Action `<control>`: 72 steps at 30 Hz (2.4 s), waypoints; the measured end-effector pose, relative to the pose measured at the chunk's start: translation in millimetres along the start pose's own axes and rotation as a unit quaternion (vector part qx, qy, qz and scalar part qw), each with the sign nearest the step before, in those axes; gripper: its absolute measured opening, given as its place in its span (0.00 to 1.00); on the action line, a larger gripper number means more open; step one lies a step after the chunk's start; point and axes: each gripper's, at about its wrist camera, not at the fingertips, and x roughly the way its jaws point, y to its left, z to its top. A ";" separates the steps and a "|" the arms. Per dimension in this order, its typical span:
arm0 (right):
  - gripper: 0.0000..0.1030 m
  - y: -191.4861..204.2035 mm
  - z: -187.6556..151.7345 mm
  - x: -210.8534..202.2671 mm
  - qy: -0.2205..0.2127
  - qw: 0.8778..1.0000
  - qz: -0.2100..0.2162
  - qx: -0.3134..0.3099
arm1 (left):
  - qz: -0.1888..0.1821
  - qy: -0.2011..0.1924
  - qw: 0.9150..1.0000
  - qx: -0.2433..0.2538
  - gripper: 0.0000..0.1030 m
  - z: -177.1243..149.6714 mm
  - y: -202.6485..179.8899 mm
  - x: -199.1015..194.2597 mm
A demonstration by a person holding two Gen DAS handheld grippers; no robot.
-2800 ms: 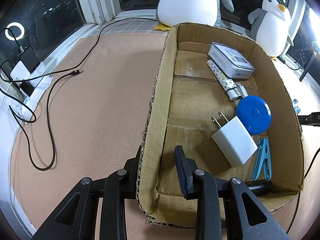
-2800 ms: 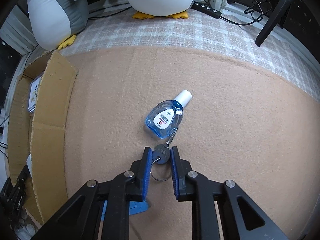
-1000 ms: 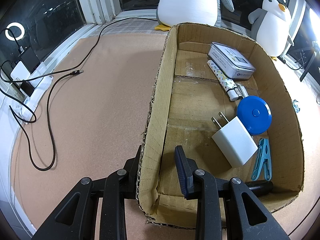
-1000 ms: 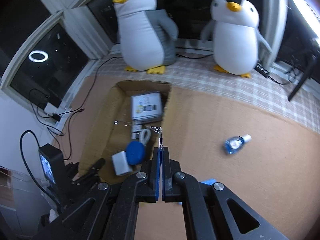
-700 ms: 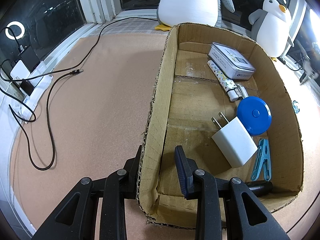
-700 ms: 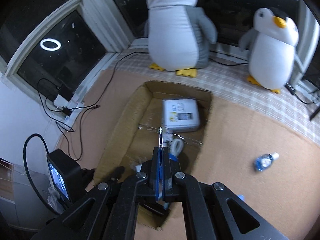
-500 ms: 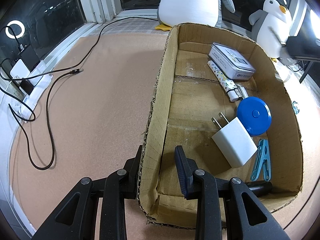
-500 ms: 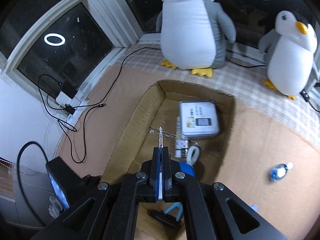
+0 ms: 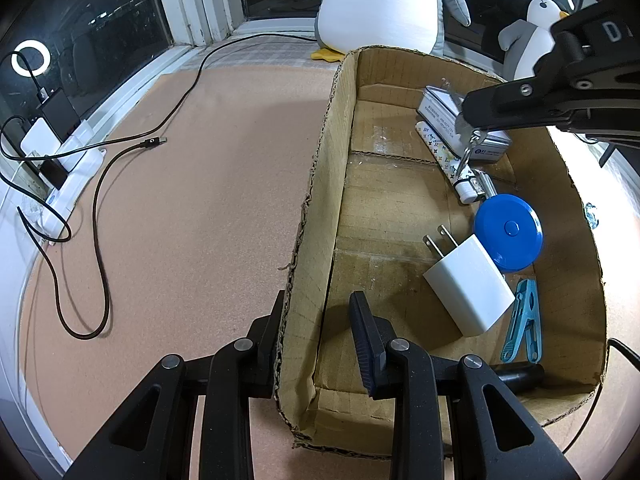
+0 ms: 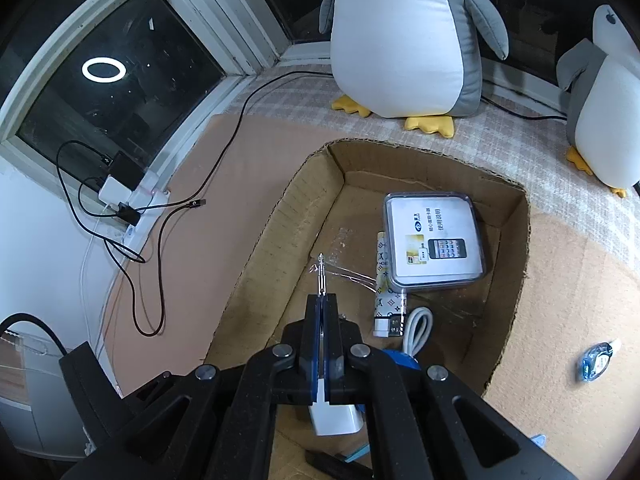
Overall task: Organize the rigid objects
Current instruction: 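Carry the keys into the box and open the right gripper, then move the right gripper back and close it on the blue eye-drop bottle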
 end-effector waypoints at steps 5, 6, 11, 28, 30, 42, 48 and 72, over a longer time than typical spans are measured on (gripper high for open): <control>0.12 1.4 0.9 2.4 -0.001 1.000 -0.004 -0.006 | 0.000 0.000 1.000 0.000 0.30 0.2 -0.1 -0.1; 0.21 0.7 1.1 1.9 -0.002 1.000 -0.006 -0.003 | 0.000 0.000 1.000 -0.001 0.30 0.1 -0.3 -0.2; 0.56 -5.4 2.5 -5.5 -0.019 1.000 -0.015 0.005 | 0.000 0.000 1.000 -0.001 0.30 -0.2 -0.4 -0.2; 0.56 -50.4 -28.4 -56.9 -0.051 0.997 -0.044 0.028 | 0.006 -0.001 1.000 0.004 0.30 -1.2 -2.4 -0.7; 0.56 -65.7 -36.5 -71.7 -0.061 0.996 -0.040 0.045 | 0.007 -0.001 1.000 0.006 0.30 -1.1 -3.3 -0.6; 0.56 -156.1 -82.7 -118.0 -0.088 0.983 -0.077 0.141 | 0.008 0.000 1.000 0.011 0.31 -1.0 -3.4 -0.9; 0.56 -196.7 -93.4 -109.4 -0.063 0.970 -0.092 0.218 | 0.010 -0.001 1.000 0.013 0.31 -0.5 -4.8 -0.7; 0.48 -242.9 -74.6 -46.9 -0.016 0.935 -0.088 0.343 | 0.005 -0.002 1.000 0.003 0.39 -0.5 1.3 0.4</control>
